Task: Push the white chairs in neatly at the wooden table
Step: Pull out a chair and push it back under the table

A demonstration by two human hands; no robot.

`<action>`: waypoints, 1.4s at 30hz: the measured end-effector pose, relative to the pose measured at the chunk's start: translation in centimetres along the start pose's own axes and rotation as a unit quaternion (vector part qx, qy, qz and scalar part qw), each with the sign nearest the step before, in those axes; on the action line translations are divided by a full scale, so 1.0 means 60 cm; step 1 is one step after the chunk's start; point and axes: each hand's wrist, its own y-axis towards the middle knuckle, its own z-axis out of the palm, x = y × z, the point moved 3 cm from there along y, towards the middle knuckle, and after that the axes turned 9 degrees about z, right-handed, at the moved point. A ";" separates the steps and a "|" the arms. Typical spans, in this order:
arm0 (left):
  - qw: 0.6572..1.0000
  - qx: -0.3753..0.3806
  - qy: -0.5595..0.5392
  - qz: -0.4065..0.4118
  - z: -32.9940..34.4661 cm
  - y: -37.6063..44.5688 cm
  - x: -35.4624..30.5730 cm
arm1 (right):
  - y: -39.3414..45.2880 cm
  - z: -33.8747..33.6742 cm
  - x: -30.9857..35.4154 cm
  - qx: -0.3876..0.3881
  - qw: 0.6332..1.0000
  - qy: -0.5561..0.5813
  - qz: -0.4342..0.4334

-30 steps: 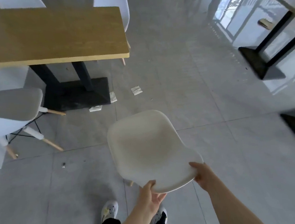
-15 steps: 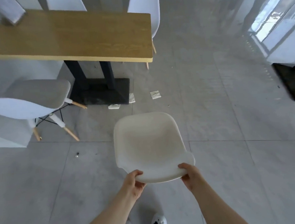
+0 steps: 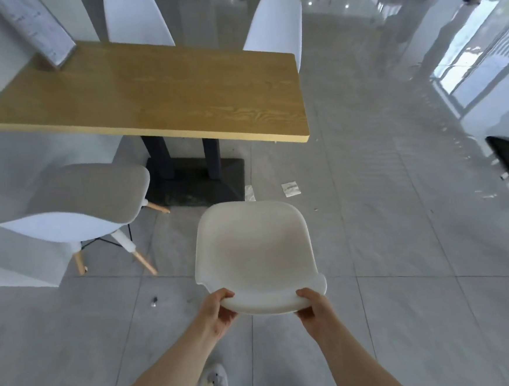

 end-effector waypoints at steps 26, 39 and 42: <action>0.998 -0.048 0.028 0.026 0.075 0.204 -0.358 | 0.167 0.380 0.086 0.054 0.997 0.027 0.044; 0.998 -0.045 0.049 0.021 0.066 0.203 -0.376 | 0.167 0.388 0.083 0.023 0.999 0.000 0.050; 0.999 -0.031 0.043 0.006 0.050 0.200 -0.377 | 0.162 0.392 0.075 0.002 0.999 -0.027 0.045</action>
